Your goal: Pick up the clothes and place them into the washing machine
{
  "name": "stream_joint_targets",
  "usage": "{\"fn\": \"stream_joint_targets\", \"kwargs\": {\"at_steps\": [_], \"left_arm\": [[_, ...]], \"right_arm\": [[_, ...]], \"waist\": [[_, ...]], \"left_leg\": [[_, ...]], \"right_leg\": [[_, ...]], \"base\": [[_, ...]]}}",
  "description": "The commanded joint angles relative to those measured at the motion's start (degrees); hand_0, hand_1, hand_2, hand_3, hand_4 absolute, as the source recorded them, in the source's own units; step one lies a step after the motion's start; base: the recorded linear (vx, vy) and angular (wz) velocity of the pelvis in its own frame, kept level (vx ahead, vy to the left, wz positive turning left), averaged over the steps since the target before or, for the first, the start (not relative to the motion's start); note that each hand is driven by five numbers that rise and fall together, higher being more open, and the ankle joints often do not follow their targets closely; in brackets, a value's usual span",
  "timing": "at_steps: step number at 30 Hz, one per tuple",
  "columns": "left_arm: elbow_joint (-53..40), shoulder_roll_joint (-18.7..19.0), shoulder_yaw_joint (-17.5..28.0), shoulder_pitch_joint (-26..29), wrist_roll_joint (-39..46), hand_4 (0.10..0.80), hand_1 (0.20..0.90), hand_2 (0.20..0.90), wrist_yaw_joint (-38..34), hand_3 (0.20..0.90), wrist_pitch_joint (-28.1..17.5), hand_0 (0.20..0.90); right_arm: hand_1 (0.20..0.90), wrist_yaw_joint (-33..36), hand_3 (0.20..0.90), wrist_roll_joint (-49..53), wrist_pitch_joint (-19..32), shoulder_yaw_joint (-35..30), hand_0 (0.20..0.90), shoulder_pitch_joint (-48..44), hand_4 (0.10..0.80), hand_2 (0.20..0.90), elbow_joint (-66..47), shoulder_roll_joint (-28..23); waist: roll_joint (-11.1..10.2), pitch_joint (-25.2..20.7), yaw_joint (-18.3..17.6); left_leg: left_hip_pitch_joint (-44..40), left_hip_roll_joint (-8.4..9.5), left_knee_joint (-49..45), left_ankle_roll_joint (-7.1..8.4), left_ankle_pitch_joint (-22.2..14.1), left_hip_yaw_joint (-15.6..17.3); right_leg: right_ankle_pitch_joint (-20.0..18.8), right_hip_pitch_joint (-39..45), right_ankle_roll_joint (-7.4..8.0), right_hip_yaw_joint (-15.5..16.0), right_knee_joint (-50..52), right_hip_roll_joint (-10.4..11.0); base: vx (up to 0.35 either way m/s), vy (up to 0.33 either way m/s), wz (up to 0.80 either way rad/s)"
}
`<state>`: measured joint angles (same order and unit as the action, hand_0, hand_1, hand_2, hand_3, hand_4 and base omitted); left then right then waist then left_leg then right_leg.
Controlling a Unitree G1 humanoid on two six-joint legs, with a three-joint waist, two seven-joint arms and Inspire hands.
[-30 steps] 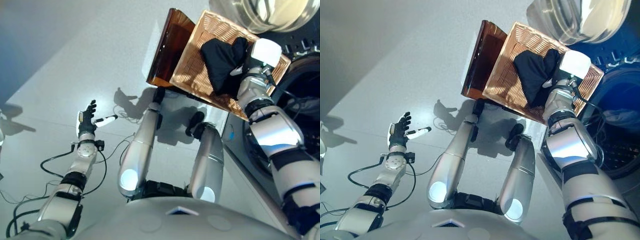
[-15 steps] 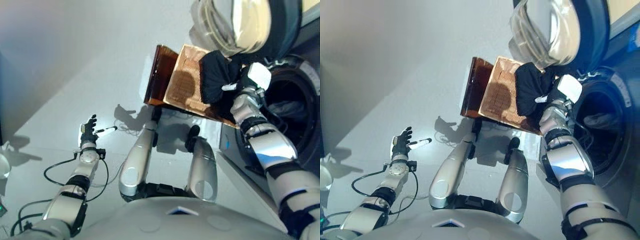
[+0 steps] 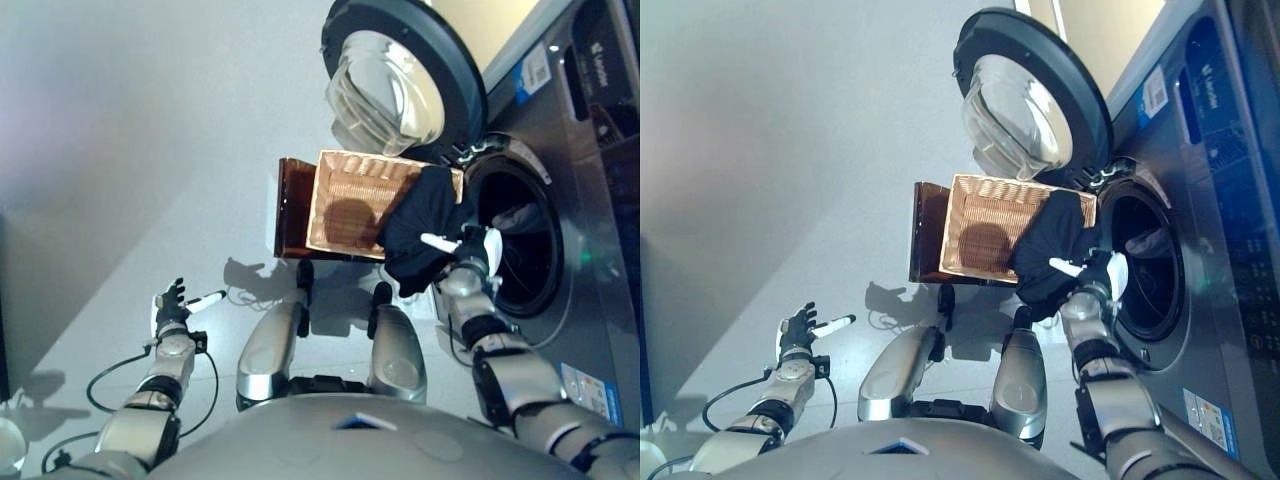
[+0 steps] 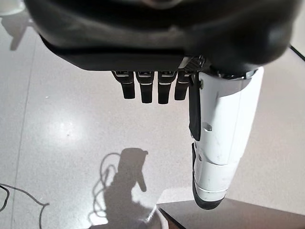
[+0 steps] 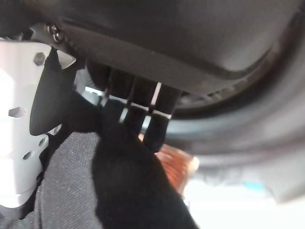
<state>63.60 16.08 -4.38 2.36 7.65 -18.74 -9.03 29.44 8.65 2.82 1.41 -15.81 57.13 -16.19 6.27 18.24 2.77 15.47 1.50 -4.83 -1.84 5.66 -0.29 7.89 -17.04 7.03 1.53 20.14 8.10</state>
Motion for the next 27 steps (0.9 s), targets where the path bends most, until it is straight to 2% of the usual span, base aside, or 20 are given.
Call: {"fn": "stream_joint_targets", "kwargs": {"at_steps": [1,5,6,7,8,9,13,20,23,27], "left_arm": [[2.96,0.94,2.06,-0.19,-0.78,0.800,0.900,0.900,-2.42,0.900,-0.59,0.900],[3.42,0.46,2.08,-0.60,-0.48,0.800,0.900,0.900,-3.03,0.900,-0.35,0.900],[3.47,-0.10,1.79,-0.99,0.08,0.800,0.900,0.900,-3.33,0.900,-0.52,0.900],[3.48,-0.10,1.80,-0.95,0.09,0.800,0.900,0.900,-3.33,0.900,-0.52,0.900],[3.78,-0.68,1.39,-1.32,0.20,0.800,0.900,0.900,-3.64,0.900,-0.57,0.900],[3.79,-0.68,1.39,-1.27,0.21,0.800,0.900,0.900,-3.64,0.900,-0.57,0.900],[4.37,-2.38,0.64,-1.73,2.17,0.800,0.900,0.900,-3.85,0.900,-0.86,0.900],[4.04,-3.49,-0.52,-1.48,3.51,0.800,0.900,0.900,-3.75,0.900,-1.42,0.900],[3.54,-3.59,-1.02,-1.55,3.51,0.800,0.900,0.900,-3.58,0.900,-1.62,0.900],[2.82,-3.31,-1.60,-1.81,3.13,0.800,0.900,0.900,-3.31,0.900,-1.83,0.900]], "right_arm": [[0.200,-0.31,0.200,9.04,10.51,-3.46,0.200,-1.54,0.300,0.200,-6.91,-0.43],[0.200,-1.86,0.200,22.03,16.04,-7.50,0.200,-0.16,0.300,0.200,-7.85,3.22],[0.200,-4.43,0.200,31.15,19.70,-9.70,0.200,-0.11,0.300,0.200,-8.02,5.78],[0.200,-4.54,0.200,31.26,19.75,-9.70,0.200,-0.16,0.300,0.200,-7.94,5.74],[0.200,-5.53,0.200,37.71,22.73,-11.97,0.200,-0.11,0.300,0.200,-8.24,7.68],[0.200,-5.72,0.200,37.88,22.79,-11.98,0.200,-0.17,0.300,0.200,-8.11,7.62],[0.200,-7.35,0.200,49.09,28.47,-16.01,0.200,-1.64,0.300,0.200,-8.88,11.48],[0.200,-4.97,0.200,53.14,32.72,-21.15,0.200,-5.52,0.300,0.200,-7.49,11.18],[0.200,-2.73,0.200,52.60,34.20,-23.62,0.200,-8.34,0.300,0.200,-6.97,8.98],[0.200,2.28,0.200,49.40,35.03,-27.38,0.200,-12.14,0.300,0.200,-6.95,3.63]], "waist": [[1.12,-3.46,0.00],[2.54,-3.65,-0.38],[3.17,-3.45,-0.64],[3.20,-3.58,-0.58],[3.81,-3.61,-0.81],[3.84,-3.77,-0.73],[5.26,-3.74,-0.85],[6.36,-4.16,-0.55],[6.87,-4.09,-0.14],[7.87,-4.11,0.43]], "left_leg": [[0.46,2.75,-2.75,2.18,-5.14,0.24],[0.56,2.66,-3.11,2.17,-5.46,0.68],[0.62,2.70,-3.67,2.11,-5.99,0.82],[0.84,2.65,-3.53,2.12,-5.68,0.85],[0.86,2.71,-3.78,2.09,-6.15,0.90],[1.11,2.65,-3.62,2.10,-5.79,0.93],[1.91,2.69,-4.53,2.02,-6.44,1.07],[3.28,2.70,-4.90,2.14,-6.09,1.03],[3.94,2.93,-5.30,2.17,-6.15,0.72],[4.57,3.23,-5.46,2.23,-6.14,0.52]], "right_leg": [[-5.19,-0.39,-3.24,1.02,-6.32,-2.72],[-4.77,-0.76,-3.38,0.55,-5.73,-2.96],[-4.18,-0.97,-3.52,0.24,-4.99,-3.02],[-4.57,-1.15,-3.53,0.23,-5.25,-3.08],[-3.98,-1.22,-3.57,-0.03,-4.81,-3.09],[-4.42,-1.42,-3.59,-0.05,-5.11,-3.15],[-3.57,-2.31,-3.77,-0.33,-4.04,-3.06],[-3.72,-3.32,-3.88,-0.22,-3.92,-3.03],[-3.58,-3.82,-3.86,-0.05,-3.58,-2.84],[-3.31,-4.29,-3.70,-0.09,-3.34,-2.49]], "base": [[-0.023,0.023,-0.06],[-0.013,0.023,-0.09],[-0.040,0.027,-0.01],[-0.025,0.037,-0.04],[-0.025,0.019,-0.12],[-0.011,0.026,-0.13],[-0.023,0.016,-0.04],[-0.012,0.002,-0.01],[0.000,0.000,0.00],[-0.024,-0.002,0.03]]}}
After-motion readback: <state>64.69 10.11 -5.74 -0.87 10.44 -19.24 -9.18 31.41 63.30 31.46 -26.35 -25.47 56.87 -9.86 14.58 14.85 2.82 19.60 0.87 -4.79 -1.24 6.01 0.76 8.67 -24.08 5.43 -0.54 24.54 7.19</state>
